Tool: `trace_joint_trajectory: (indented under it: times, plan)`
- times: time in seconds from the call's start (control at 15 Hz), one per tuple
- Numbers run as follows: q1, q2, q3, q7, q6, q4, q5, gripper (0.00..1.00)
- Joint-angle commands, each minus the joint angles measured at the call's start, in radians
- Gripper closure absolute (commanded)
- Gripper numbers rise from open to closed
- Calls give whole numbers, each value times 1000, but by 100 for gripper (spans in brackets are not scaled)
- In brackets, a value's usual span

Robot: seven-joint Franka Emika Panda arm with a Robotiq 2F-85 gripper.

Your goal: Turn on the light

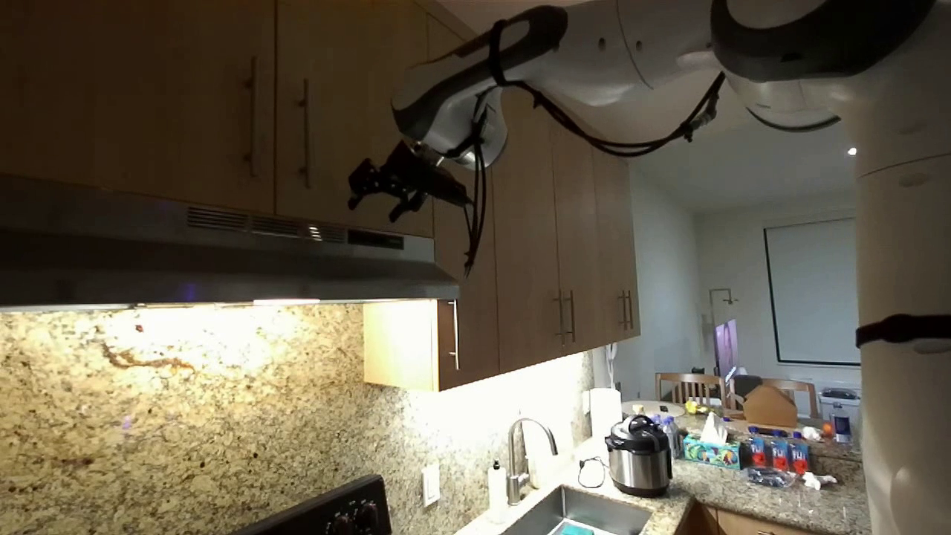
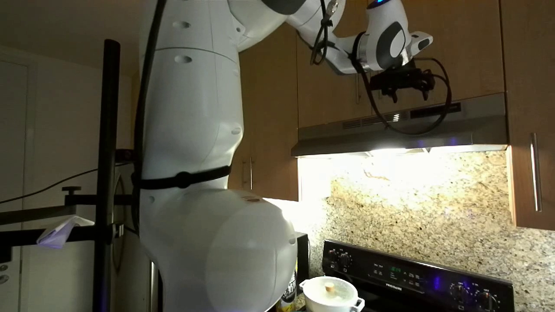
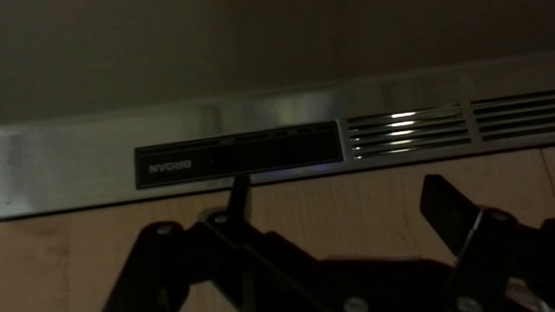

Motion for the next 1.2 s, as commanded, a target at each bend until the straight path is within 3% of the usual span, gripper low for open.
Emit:
trace_joint_trajectory:
  times: [0.0,0.4,0.6,0.87,1.13]
  plan:
    - [-49,-125,42,188,27,-155,-156,0]
    - [-141,-239,146,505,10,-305,-387,0]
    - [-177,-295,193,586,-12,-374,-444,0]
    - [-191,-413,196,569,-63,-481,-421,0]
    - [-170,-558,148,497,-168,-594,-366,0]
